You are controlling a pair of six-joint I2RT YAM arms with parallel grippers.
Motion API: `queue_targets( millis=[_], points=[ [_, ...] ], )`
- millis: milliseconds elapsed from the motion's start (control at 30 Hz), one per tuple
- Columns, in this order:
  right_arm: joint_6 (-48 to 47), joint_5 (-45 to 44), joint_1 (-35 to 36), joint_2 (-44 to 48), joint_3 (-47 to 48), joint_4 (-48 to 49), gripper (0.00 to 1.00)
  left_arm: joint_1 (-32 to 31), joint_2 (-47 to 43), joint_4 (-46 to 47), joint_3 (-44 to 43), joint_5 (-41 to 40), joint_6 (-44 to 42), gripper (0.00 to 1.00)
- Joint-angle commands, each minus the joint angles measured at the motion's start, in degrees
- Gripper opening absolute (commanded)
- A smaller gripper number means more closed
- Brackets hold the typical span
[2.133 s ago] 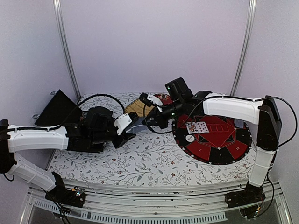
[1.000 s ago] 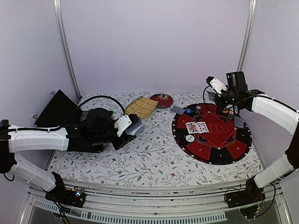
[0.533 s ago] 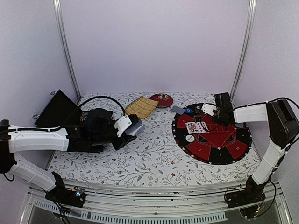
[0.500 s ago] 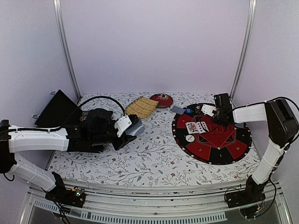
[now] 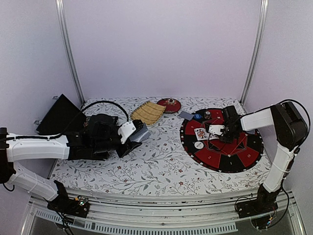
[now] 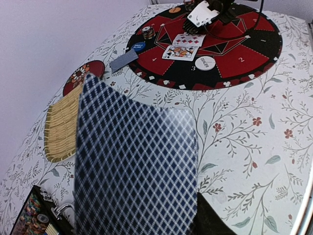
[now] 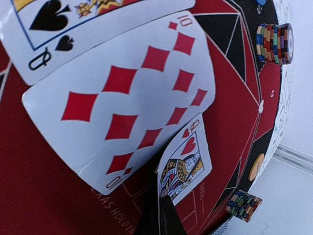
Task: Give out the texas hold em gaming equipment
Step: Flop the poker card in the community card area.
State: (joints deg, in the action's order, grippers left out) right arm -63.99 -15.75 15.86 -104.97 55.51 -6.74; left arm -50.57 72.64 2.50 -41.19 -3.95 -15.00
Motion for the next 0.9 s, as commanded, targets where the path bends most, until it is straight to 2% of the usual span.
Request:
queue_targets(
  millis=[0, 500, 700, 767, 867],
  points=[
    [1.02, 2.49, -0.85, -1.70, 1.45, -6.03, 0.02, 0.34, -1.01, 1.05, 0.58, -0.20, -0.27, 0.44],
    [0.13, 0.73, -1.62, -3.73, 3.27, -3.05, 0.02, 0.30, -1.36, 0.66, 0.58, -0.47, -0.10, 0.44],
    [0.16, 0.92, -1.30, -3.61, 2.59, -5.08, 0.03, 0.36, -1.36, 0.57, 0.50, -0.69, -0.20, 0.44],
    [-0.27, 1.26, -0.78, -3.24, 2.05, -5.68, 0.07, 0.33, -1.30, 0.57, 0.50, -0.68, -0.18, 0.44],
    [-0.36, 1.95, -0.01, -2.98, 2.14, -7.65, 0.22, 0.38, -1.31, 0.42, 0.43, -0.95, -0.23, 0.44]
  ],
)
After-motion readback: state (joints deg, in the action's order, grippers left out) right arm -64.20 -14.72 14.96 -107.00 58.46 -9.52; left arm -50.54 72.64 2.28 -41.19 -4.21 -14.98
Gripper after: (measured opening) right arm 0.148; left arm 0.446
